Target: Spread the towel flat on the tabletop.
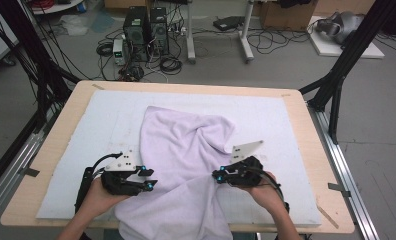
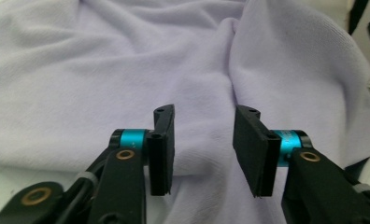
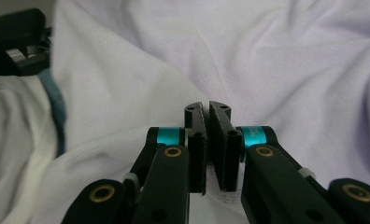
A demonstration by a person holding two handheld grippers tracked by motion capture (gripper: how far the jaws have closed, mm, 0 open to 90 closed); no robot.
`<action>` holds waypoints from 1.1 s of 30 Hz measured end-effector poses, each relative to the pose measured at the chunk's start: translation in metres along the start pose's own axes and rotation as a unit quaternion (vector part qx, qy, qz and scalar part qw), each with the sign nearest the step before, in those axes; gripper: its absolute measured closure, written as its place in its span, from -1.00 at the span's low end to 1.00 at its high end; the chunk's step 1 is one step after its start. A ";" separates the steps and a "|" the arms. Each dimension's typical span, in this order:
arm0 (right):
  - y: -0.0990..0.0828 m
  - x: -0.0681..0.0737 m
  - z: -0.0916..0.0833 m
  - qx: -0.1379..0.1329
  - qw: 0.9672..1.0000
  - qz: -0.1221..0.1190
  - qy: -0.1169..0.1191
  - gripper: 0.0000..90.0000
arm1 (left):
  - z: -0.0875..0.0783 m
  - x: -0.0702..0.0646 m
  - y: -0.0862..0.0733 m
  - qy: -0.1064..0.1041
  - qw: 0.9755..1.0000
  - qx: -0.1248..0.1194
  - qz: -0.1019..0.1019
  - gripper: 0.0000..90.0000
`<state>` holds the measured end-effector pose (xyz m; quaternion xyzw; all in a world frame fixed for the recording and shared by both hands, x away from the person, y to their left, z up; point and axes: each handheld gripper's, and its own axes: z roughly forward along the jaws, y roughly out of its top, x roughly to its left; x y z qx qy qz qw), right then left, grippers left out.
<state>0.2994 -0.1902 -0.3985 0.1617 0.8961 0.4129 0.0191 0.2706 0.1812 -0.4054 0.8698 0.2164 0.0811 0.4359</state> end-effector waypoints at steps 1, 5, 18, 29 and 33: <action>0.001 -0.004 0.012 0.010 1.000 0.004 -0.002 0.90 | 0.001 0.002 -0.002 0.004 1.000 0.007 -0.002 0.30; 0.009 -0.011 0.040 0.015 1.000 0.010 -0.004 0.90 | 0.015 0.012 -0.014 0.015 0.998 0.056 -0.005 0.48; 0.009 0.001 0.032 -0.012 0.999 0.015 -0.038 0.57 | 0.014 0.012 -0.015 0.028 0.998 0.054 0.006 0.66; -0.030 0.033 0.000 -0.035 0.998 0.012 -0.045 0.60 | 0.002 0.015 -0.017 0.048 0.998 0.038 0.007 0.92; -0.035 0.044 0.009 -0.025 0.999 0.002 -0.028 0.61 | 0.002 0.016 -0.019 0.042 0.999 0.034 -0.005 0.68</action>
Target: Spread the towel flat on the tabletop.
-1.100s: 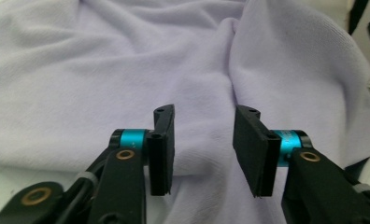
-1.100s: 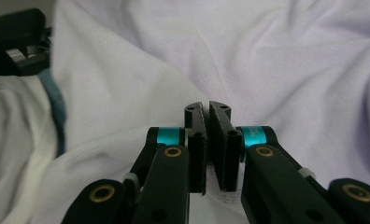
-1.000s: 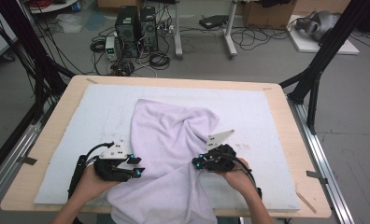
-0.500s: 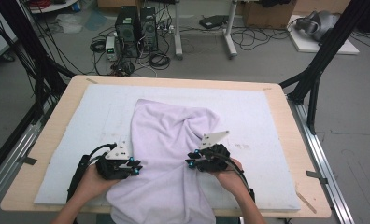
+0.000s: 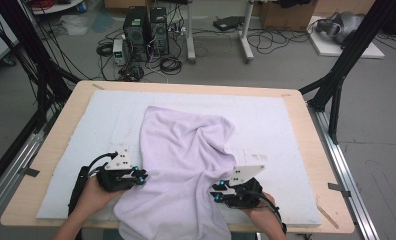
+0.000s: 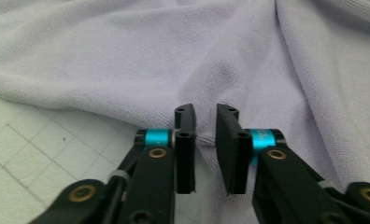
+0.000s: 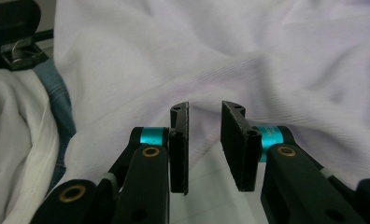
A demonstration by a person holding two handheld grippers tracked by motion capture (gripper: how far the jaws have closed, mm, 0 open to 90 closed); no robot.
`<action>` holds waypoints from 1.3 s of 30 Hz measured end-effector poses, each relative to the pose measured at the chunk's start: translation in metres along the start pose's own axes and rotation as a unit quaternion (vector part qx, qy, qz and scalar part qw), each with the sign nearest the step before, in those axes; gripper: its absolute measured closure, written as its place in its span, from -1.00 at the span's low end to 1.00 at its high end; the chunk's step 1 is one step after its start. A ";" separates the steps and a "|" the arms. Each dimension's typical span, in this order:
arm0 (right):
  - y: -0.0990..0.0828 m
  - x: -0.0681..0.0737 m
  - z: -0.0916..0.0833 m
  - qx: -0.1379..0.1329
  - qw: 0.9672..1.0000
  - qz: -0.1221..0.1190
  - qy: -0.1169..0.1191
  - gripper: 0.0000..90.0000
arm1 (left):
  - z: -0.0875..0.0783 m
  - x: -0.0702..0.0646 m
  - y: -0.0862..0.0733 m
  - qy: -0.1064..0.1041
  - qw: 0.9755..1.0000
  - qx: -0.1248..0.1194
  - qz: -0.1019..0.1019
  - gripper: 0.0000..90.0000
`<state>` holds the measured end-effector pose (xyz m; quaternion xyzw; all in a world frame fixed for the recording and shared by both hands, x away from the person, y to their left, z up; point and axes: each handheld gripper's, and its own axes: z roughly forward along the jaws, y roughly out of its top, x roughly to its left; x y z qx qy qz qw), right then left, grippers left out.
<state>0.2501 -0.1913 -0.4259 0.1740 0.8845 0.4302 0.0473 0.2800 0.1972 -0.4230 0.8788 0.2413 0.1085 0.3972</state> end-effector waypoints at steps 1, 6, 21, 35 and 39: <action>-0.001 0.001 0.005 0.007 1.000 -0.003 0.003 0.61 | 0.001 0.001 -0.001 -0.001 1.000 0.003 -0.003 0.61; -0.004 0.002 0.027 0.035 0.999 -0.012 0.009 0.67 | 0.009 0.004 -0.011 -0.017 1.000 0.014 -0.019 0.56; -0.020 0.015 -0.028 0.023 0.999 -0.007 0.026 0.98 | -0.006 0.001 -0.013 -0.017 1.000 -0.017 -0.020 0.89; -0.019 -0.006 -0.023 0.021 1.000 0.001 -0.007 0.63 | -0.011 0.010 -0.025 -0.020 0.999 -0.011 -0.030 0.63; -0.019 -0.011 0.003 0.040 0.999 0.006 0.000 0.48 | 0.003 0.002 -0.025 -0.025 1.000 0.002 -0.016 0.52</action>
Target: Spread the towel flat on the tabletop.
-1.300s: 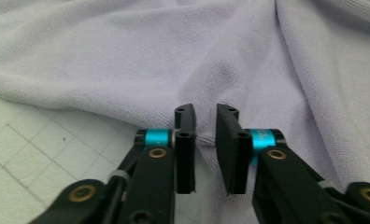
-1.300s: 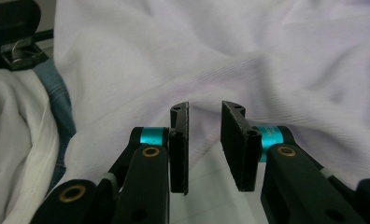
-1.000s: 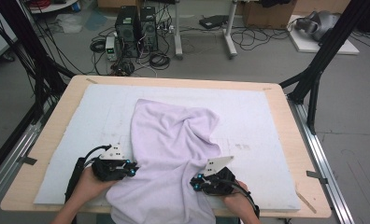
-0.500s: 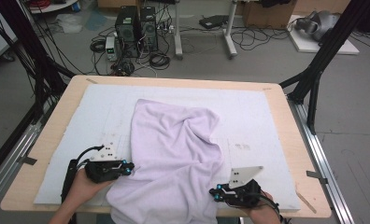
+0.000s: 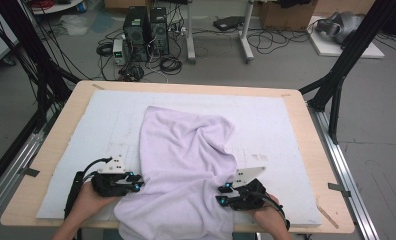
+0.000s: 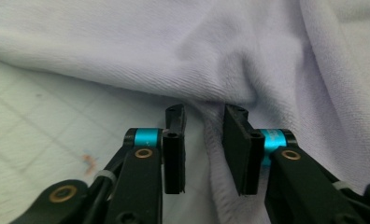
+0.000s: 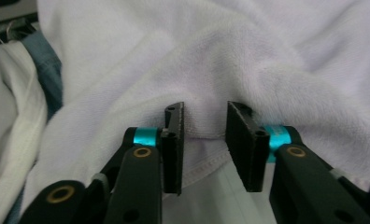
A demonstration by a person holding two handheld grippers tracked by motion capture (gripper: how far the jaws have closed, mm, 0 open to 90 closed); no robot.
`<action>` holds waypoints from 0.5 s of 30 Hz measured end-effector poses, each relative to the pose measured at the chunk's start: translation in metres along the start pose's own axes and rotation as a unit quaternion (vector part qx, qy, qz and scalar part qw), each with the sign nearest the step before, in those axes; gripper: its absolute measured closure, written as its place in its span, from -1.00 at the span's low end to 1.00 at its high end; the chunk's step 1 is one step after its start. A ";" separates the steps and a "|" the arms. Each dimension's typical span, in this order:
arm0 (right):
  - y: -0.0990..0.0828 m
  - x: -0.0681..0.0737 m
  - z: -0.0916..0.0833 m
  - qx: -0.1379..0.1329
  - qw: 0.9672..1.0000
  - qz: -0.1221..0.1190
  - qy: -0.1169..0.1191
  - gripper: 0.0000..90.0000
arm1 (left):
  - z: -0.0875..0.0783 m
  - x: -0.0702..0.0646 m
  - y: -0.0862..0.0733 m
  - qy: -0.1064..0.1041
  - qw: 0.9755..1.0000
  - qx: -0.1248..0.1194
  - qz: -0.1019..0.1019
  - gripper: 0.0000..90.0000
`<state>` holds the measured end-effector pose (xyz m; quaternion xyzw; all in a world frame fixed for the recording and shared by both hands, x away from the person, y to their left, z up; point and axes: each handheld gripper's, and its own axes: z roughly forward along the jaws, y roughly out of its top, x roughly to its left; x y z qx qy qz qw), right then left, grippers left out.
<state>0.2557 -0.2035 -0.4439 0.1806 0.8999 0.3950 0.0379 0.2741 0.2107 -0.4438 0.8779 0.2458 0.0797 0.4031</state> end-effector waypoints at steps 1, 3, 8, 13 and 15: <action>0.000 0.001 0.002 -0.003 1.000 -0.003 -0.004 0.51 | 0.000 0.000 0.000 0.000 1.000 -0.002 0.001 0.54; -0.002 0.003 0.003 -0.011 1.000 0.002 -0.009 0.70 | 0.001 0.000 0.000 -0.014 1.000 -0.005 -0.001 0.73; -0.002 0.001 -0.001 -0.006 1.000 0.002 0.002 0.95 | -0.004 -0.006 0.000 0.012 1.000 -0.006 0.011 0.93; -0.007 0.002 -0.022 -0.005 1.000 0.001 -0.006 0.95 | -0.037 -0.005 -0.007 0.042 0.998 -0.046 -0.009 0.94; -0.009 0.004 -0.033 -0.005 1.000 -0.001 -0.009 0.95 | -0.051 -0.009 -0.011 0.050 0.997 -0.057 -0.013 0.94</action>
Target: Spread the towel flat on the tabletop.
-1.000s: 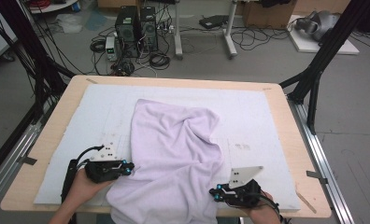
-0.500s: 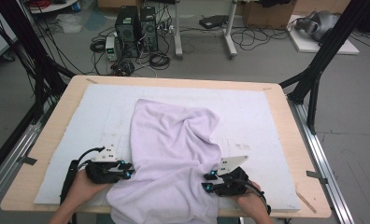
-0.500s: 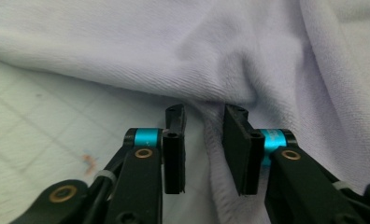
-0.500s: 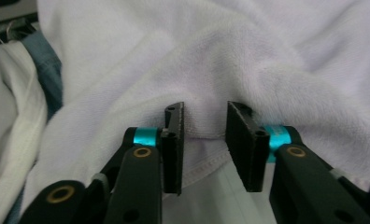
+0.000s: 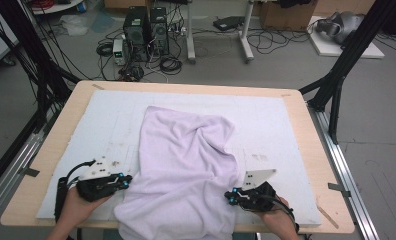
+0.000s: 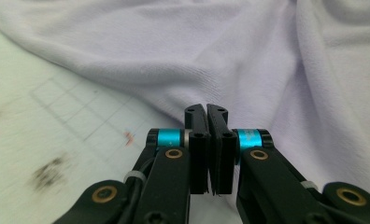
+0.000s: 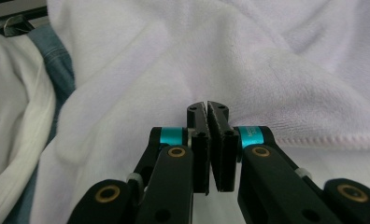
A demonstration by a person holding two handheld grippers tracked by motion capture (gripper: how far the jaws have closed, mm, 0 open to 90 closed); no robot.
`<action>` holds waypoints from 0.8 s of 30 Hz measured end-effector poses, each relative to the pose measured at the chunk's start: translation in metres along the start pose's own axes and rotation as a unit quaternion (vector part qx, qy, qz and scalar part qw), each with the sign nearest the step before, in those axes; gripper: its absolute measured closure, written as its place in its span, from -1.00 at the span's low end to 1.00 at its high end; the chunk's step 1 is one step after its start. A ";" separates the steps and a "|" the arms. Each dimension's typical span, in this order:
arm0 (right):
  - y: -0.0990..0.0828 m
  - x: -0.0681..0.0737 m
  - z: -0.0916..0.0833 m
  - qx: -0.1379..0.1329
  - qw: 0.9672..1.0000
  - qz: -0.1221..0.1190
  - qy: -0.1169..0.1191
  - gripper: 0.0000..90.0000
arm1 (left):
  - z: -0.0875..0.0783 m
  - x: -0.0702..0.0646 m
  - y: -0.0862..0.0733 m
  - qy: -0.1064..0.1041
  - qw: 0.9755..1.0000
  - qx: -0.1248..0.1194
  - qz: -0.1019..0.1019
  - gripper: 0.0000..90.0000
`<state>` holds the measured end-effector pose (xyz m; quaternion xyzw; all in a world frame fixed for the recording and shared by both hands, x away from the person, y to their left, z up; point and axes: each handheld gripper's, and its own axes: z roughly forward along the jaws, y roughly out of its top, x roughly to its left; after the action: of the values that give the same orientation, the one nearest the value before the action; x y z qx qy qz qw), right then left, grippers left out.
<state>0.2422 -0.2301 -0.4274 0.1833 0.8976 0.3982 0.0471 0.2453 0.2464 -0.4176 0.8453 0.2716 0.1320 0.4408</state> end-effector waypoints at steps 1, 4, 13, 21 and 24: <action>0.000 0.001 -0.006 0.000 1.000 0.000 0.001 0.95 | -0.006 -0.002 -0.001 0.000 1.000 -0.002 0.001 0.94; 0.000 0.004 -0.021 -0.009 1.000 -0.005 0.000 0.94 | -0.016 -0.008 -0.001 -0.006 1.000 -0.005 0.008 0.93; 0.011 -0.018 -0.016 -0.028 0.999 0.014 -0.028 0.54 | 0.022 0.006 0.009 -0.023 1.000 0.019 -0.003 0.38; 0.033 -0.056 0.008 -0.028 0.997 0.031 -0.059 0.56 | 0.044 0.023 0.012 -0.031 0.999 0.029 -0.017 0.58; 0.049 -0.076 0.010 -0.034 0.996 0.037 -0.069 0.58 | 0.048 0.026 0.017 -0.028 0.999 0.032 -0.013 0.71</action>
<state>0.3292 -0.2208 -0.4028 0.2417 0.8708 0.4162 0.1001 0.2951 0.2212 -0.4321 0.8586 0.2742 0.0941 0.4228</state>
